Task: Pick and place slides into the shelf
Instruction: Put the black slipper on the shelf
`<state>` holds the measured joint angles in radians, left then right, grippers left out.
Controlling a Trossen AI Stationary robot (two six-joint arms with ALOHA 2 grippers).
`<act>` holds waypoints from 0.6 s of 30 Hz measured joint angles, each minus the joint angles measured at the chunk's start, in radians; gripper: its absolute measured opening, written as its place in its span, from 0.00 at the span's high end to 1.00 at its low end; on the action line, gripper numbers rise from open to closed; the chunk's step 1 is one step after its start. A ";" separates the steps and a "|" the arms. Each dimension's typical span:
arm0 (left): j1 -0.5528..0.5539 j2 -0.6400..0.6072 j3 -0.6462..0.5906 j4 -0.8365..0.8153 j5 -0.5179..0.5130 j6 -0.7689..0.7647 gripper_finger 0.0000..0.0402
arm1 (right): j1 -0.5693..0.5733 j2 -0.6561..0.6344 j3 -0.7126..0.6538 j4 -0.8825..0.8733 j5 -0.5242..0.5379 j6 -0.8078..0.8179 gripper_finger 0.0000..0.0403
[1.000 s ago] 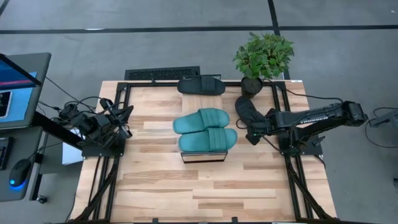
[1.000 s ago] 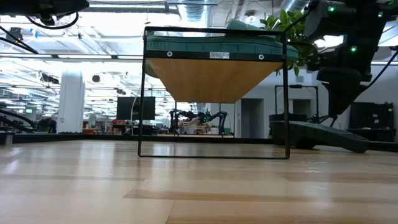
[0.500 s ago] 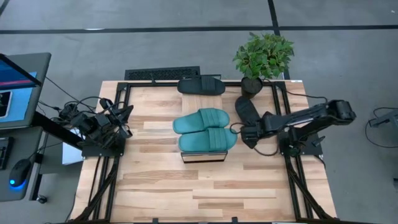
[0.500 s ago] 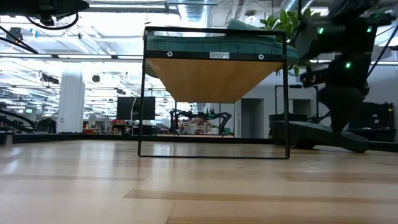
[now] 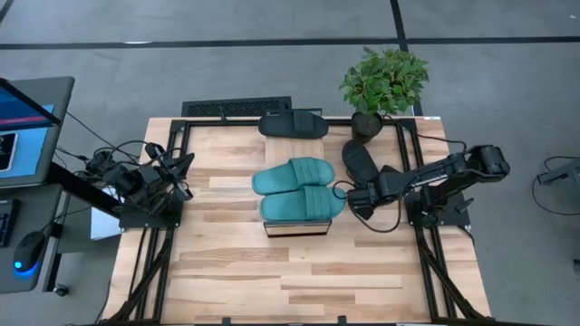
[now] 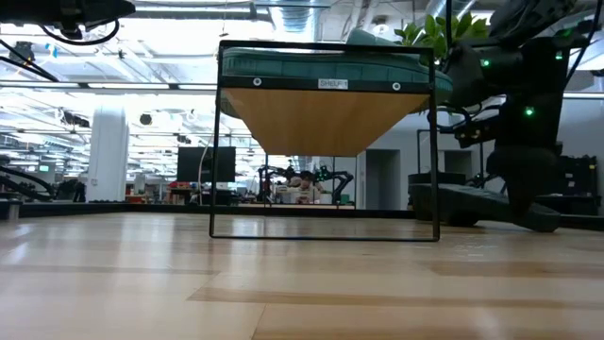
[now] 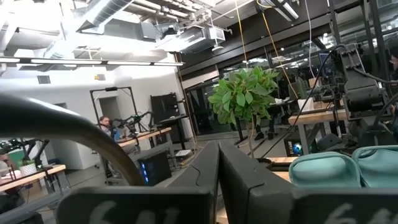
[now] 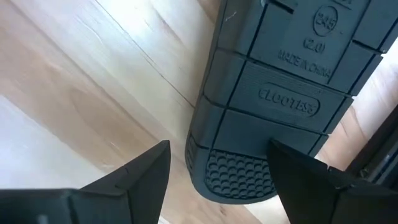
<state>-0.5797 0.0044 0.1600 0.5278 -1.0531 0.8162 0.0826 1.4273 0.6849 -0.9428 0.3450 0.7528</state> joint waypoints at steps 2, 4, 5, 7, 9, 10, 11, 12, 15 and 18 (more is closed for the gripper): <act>0.000 0.000 0.000 0.000 0.000 0.000 1.00 | 0.000 0.000 0.000 0.021 0.000 0.000 0.36; 0.000 0.000 0.000 0.000 0.000 -0.001 1.00 | 0.000 0.000 0.000 0.048 0.000 0.000 0.36; 0.000 0.000 0.000 0.000 0.000 -0.001 1.00 | 0.000 0.000 0.000 0.058 0.000 0.000 0.36; 0.000 0.000 0.000 0.000 0.000 -0.002 1.00 | 0.000 0.000 -0.001 0.072 0.000 -0.001 0.36; 0.000 0.000 0.000 0.000 0.000 -0.007 1.00 | 0.000 0.000 -0.003 0.078 0.000 0.000 0.36; 0.000 0.000 0.000 0.000 0.000 -0.007 1.00 | 0.000 0.000 -0.008 0.086 0.001 0.000 0.36; 0.000 0.000 0.000 0.000 0.000 -0.008 1.00 | 0.000 0.000 -0.018 0.098 0.003 0.000 0.36; 0.000 0.000 0.000 0.000 0.000 -0.009 1.00 | 0.000 0.000 -0.032 0.117 0.004 -0.001 0.36; 0.000 0.000 0.000 0.000 0.000 -0.013 1.00 | -0.012 -0.004 -0.095 0.197 0.003 0.004 0.36; 0.000 0.000 0.000 0.000 0.005 -0.016 1.00 | -0.020 -0.007 -0.140 0.254 0.009 0.026 0.36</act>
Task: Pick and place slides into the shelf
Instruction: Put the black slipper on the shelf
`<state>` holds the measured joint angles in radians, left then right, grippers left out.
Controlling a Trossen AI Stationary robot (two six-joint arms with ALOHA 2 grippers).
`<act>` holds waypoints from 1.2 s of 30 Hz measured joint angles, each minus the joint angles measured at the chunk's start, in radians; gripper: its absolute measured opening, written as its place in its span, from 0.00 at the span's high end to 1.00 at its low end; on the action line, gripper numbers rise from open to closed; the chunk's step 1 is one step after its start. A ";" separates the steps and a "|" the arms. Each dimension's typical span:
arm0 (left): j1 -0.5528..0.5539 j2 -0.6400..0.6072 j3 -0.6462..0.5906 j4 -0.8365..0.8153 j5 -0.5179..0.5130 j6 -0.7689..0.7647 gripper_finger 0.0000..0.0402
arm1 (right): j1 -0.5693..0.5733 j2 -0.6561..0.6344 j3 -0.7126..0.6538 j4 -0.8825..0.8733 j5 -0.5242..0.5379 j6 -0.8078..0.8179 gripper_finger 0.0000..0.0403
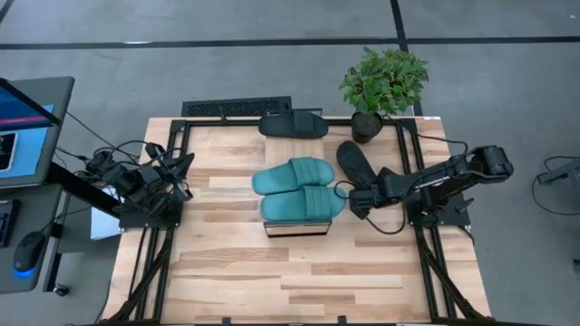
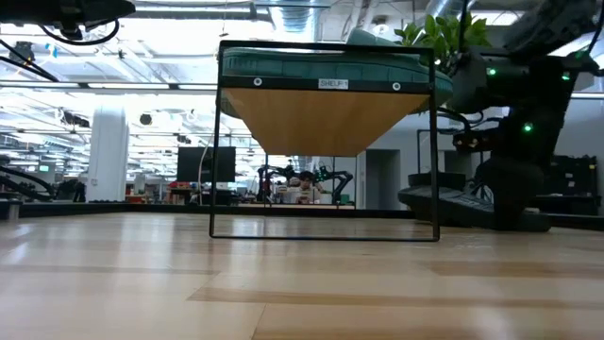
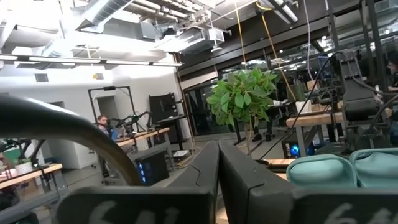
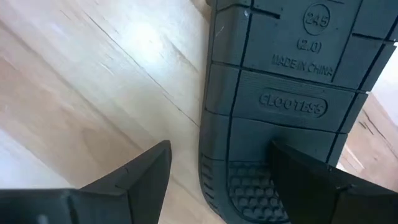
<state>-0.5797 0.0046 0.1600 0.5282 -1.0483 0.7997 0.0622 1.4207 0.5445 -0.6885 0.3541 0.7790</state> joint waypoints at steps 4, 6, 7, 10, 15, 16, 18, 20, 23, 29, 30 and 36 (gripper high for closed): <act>0.000 0.000 0.000 0.000 0.016 -0.007 1.00 | -0.004 -0.001 -0.008 0.010 0.009 0.016 0.37; 0.000 0.000 0.000 0.000 0.019 -0.010 1.00 | -0.004 -0.001 -0.010 0.015 0.011 0.020 0.38; 0.000 0.000 0.000 0.000 0.019 -0.012 1.00 | -0.005 0.000 -0.010 0.016 0.012 0.024 0.40; 0.000 0.000 0.000 -0.005 0.020 -0.012 1.00 | -0.006 0.002 -0.014 0.015 0.021 0.033 0.50; 0.000 0.000 0.000 -0.006 0.020 -0.015 1.00 | -0.005 0.000 -0.046 0.055 0.042 0.075 0.79; 0.000 0.000 0.000 -0.006 0.020 -0.017 1.00 | -0.004 -0.001 -0.050 0.061 0.045 0.092 0.84; 0.000 0.000 0.000 -0.006 0.021 -0.019 1.00 | -0.003 -0.001 -0.051 0.063 0.049 0.119 0.85; 0.000 0.000 0.000 -0.006 0.021 -0.021 1.00 | 0.009 -0.001 -0.053 0.066 0.056 0.131 0.85; 0.000 0.000 0.000 -0.006 0.022 -0.024 1.00 | 0.031 0.002 -0.042 0.051 0.065 0.142 0.85; 0.000 0.000 0.000 -0.007 0.051 -0.035 1.00 | 0.095 -0.030 0.024 -0.073 0.050 0.205 0.89; 0.000 0.000 0.000 -0.011 0.057 -0.038 1.00 | 0.109 -0.032 0.035 -0.095 0.036 0.221 0.89; 0.000 0.000 0.000 -0.017 0.076 -0.051 1.00 | 0.196 -0.028 0.078 -0.237 -0.015 0.335 0.90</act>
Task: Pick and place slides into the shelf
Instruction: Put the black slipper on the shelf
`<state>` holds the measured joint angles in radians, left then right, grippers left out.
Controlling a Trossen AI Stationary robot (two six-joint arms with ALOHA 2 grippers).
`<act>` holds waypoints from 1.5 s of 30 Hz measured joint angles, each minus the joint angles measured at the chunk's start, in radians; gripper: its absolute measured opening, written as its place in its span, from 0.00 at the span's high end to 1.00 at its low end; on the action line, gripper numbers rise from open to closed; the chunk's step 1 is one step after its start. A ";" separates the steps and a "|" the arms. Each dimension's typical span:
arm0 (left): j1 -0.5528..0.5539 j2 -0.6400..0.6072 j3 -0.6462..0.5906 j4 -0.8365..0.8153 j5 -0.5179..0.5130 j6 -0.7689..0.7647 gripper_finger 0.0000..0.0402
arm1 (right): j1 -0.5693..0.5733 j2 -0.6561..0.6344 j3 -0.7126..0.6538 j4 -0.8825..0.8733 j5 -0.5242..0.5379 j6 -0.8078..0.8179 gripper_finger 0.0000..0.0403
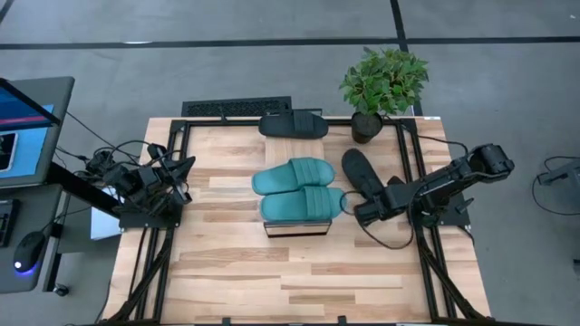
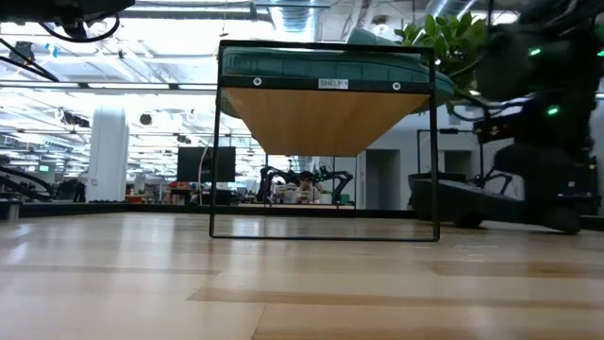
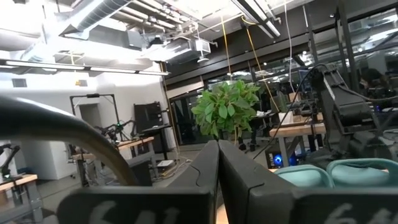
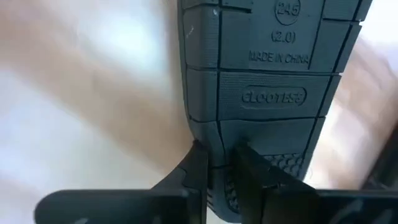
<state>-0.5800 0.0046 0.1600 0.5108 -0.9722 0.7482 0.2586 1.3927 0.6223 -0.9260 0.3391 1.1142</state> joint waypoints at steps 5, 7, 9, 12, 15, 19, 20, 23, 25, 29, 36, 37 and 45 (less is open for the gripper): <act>0.000 0.000 0.000 -0.004 0.014 -0.011 1.00 | 0.094 -0.002 0.051 -0.099 -0.013 0.115 0.91; 0.000 0.000 0.000 -0.007 0.025 -0.013 1.00 | 0.135 -0.002 0.076 -0.149 -0.016 0.166 0.91; 0.000 0.000 0.000 -0.007 0.027 -0.020 1.00 | 0.177 -0.002 0.103 -0.196 -0.013 0.220 0.91; 0.000 0.000 0.000 -0.006 0.027 -0.027 1.00 | 0.239 -0.002 0.139 -0.278 -0.006 0.311 0.93; 0.000 0.000 0.000 -0.006 0.028 -0.030 1.00 | 0.301 -0.003 0.169 -0.352 0.003 0.405 0.93; 0.000 0.000 0.000 -0.006 0.028 -0.032 1.00 | 0.378 -0.003 0.190 -0.427 0.014 0.534 0.94; 0.000 0.000 0.000 -0.006 0.028 -0.033 1.00 | 0.396 -0.003 0.194 -0.439 0.014 0.563 0.94; 0.000 0.000 0.000 -0.006 0.029 -0.034 1.00 | 0.449 -0.004 0.209 -0.473 0.014 0.646 0.94; 0.000 0.000 0.000 -0.006 0.028 -0.035 1.00 | 0.487 -0.004 0.224 -0.500 0.020 0.703 0.94; 0.000 0.000 0.000 -0.006 0.028 -0.035 1.00 | 0.560 0.012 0.261 -0.571 0.032 0.828 0.96; 0.000 0.000 0.000 -0.013 0.028 -0.053 1.00 | 0.666 0.084 0.329 -0.643 0.078 0.980 0.97; 0.000 0.000 0.000 -0.017 0.028 -0.058 1.00 | 0.674 0.091 0.335 -0.644 0.110 0.991 0.97; 0.000 0.000 0.000 -0.063 0.053 -0.116 1.00 | 0.681 0.117 0.373 -0.647 0.311 0.997 0.98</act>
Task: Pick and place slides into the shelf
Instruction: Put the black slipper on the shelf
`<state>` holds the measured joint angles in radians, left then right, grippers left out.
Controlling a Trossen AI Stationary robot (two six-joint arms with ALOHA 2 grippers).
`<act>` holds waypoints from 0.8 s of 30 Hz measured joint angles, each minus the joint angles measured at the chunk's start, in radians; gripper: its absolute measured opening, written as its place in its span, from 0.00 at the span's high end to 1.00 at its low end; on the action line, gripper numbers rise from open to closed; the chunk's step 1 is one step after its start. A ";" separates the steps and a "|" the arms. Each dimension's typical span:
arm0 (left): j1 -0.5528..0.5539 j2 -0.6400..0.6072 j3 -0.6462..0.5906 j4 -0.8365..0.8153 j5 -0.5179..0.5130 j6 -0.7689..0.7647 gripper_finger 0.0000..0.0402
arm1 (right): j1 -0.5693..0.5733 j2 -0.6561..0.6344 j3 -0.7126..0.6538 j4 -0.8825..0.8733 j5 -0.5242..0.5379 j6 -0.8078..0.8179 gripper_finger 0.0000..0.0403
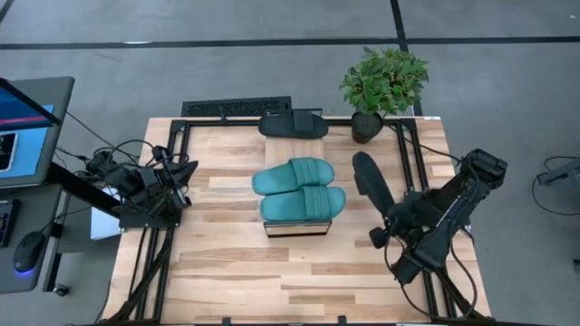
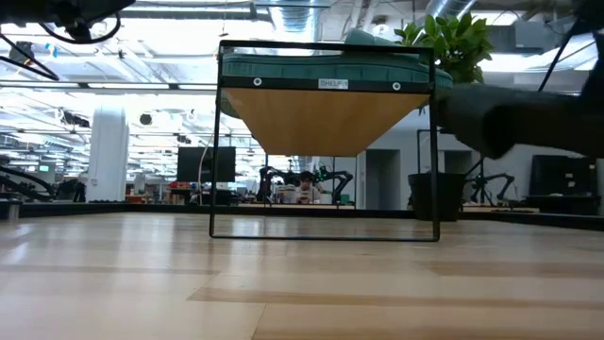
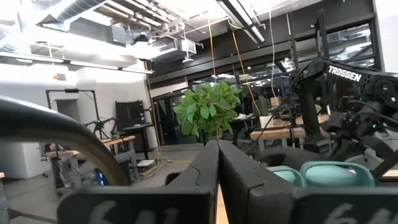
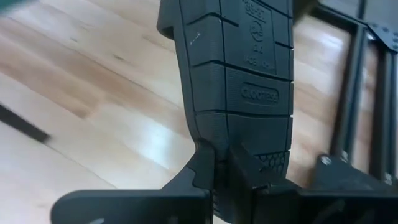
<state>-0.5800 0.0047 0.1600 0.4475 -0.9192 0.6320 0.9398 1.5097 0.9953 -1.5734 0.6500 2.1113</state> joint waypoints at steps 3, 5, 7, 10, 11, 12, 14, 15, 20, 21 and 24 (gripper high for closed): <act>0.000 0.000 0.000 -0.023 0.000 -0.031 1.00 | 0.000 -0.003 0.019 0.002 0.059 -0.028 0.98; 0.000 0.000 0.000 -0.040 0.001 -0.057 1.00 | -0.004 -0.014 0.030 0.003 0.090 -0.052 0.98; 0.000 0.000 0.000 -0.059 0.001 -0.081 1.00 | -0.016 -0.018 0.037 0.002 0.118 -0.082 0.98; 0.000 0.000 0.000 -0.088 0.009 -0.117 1.00 | -0.053 -0.027 0.041 0.003 0.141 -0.158 0.98; 0.000 0.000 0.000 -0.099 0.015 -0.129 1.00 | -0.071 -0.031 0.042 0.002 0.142 -0.186 0.98; 0.000 0.000 0.000 -0.107 0.021 -0.141 1.00 | -0.091 -0.032 0.041 0.002 0.149 -0.214 0.98; 0.000 0.000 0.000 -0.122 0.030 -0.167 1.00 | -0.132 -0.038 0.041 0.004 0.194 -0.275 0.98; 0.000 0.000 0.000 -0.129 0.034 -0.177 1.00 | -0.152 -0.046 0.041 0.003 0.220 -0.305 0.98; 0.000 0.000 0.000 -0.156 0.057 -0.216 1.00 | -0.254 -0.111 0.041 0.002 0.330 -0.452 0.98; 0.000 0.000 0.000 -0.157 0.058 -0.222 1.00 | -0.271 -0.129 0.041 0.002 0.367 -0.482 0.98; 0.000 0.000 0.000 -0.160 0.059 -0.232 1.00 | -0.315 -0.184 0.044 -0.001 0.478 -0.561 0.98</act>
<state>-0.5800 0.0046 0.1600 0.2874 -0.8604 0.4000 0.6243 1.3258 1.0388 -1.5740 1.1280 1.5501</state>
